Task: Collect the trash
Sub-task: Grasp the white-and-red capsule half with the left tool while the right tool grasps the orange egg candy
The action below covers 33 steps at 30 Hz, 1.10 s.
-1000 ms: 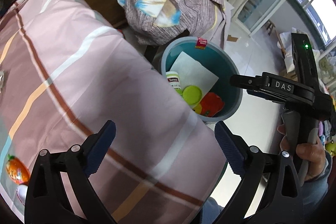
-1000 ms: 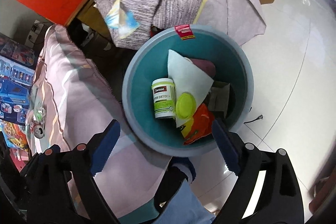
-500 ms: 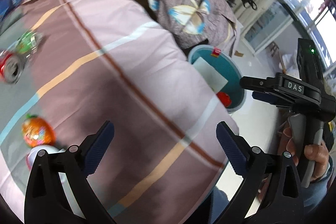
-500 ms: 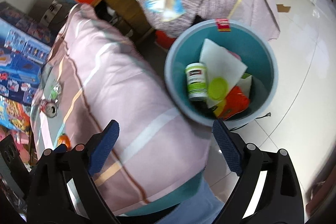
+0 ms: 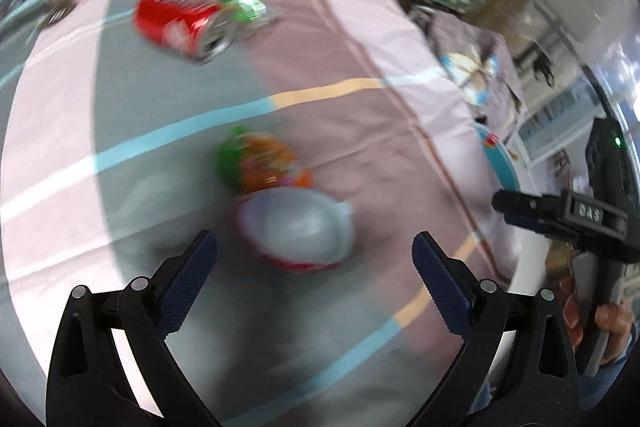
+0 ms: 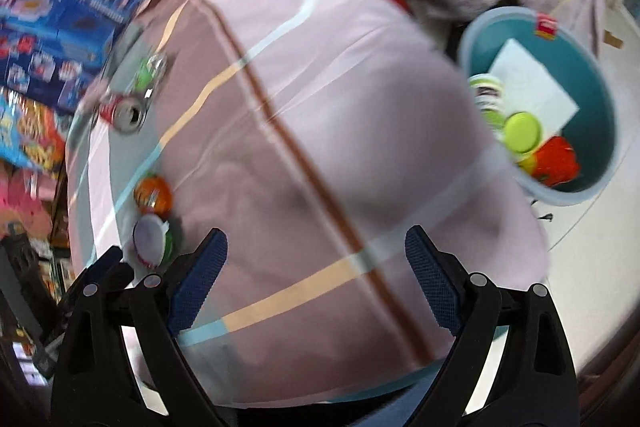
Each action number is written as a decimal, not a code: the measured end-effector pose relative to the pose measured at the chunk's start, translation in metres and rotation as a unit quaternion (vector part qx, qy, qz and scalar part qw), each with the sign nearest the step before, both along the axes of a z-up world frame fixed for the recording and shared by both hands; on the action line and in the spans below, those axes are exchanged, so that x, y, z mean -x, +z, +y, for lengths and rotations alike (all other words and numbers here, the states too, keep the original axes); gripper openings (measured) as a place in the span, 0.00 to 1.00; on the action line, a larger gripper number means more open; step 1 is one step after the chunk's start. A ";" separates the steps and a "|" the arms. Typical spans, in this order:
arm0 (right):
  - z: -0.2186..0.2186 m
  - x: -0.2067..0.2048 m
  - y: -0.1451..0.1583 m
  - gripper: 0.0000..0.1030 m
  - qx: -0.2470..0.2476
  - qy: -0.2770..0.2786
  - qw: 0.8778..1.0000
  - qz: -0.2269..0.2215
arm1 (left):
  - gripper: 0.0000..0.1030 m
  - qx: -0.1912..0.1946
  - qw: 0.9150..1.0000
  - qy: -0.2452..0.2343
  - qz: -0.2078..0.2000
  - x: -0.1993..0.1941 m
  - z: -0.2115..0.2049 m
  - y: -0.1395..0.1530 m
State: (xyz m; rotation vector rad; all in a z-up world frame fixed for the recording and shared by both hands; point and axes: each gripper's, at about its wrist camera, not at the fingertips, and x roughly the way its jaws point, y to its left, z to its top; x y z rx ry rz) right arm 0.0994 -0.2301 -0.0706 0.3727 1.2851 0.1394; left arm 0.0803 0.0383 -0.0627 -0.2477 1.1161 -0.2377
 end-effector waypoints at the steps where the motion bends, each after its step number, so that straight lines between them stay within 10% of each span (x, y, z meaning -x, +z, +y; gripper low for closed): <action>1: 0.006 0.000 -0.002 0.84 0.000 0.005 1.000 0.002 | 0.95 0.007 1.000 0.009 0.004 0.000 0.007 -0.003; 10: 0.031 -0.002 -0.010 0.84 0.005 0.024 1.000 0.011 | 0.72 0.004 1.000 0.018 0.015 -0.007 0.016 -0.021; 19: 0.023 -0.005 -0.016 0.84 0.000 0.015 1.000 0.017 | 0.70 -0.056 0.998 -0.004 -0.009 -0.010 -0.014 -0.028; 24: 0.027 -0.009 -0.016 0.84 0.007 0.017 1.000 0.018 | 0.17 -0.073 0.997 -0.008 -0.023 -0.006 -0.023 -0.029; 33: 0.065 -0.022 -0.005 0.84 0.026 0.059 0.998 0.002 | 0.07 -0.042 0.998 0.033 -0.038 -0.009 0.025 -0.013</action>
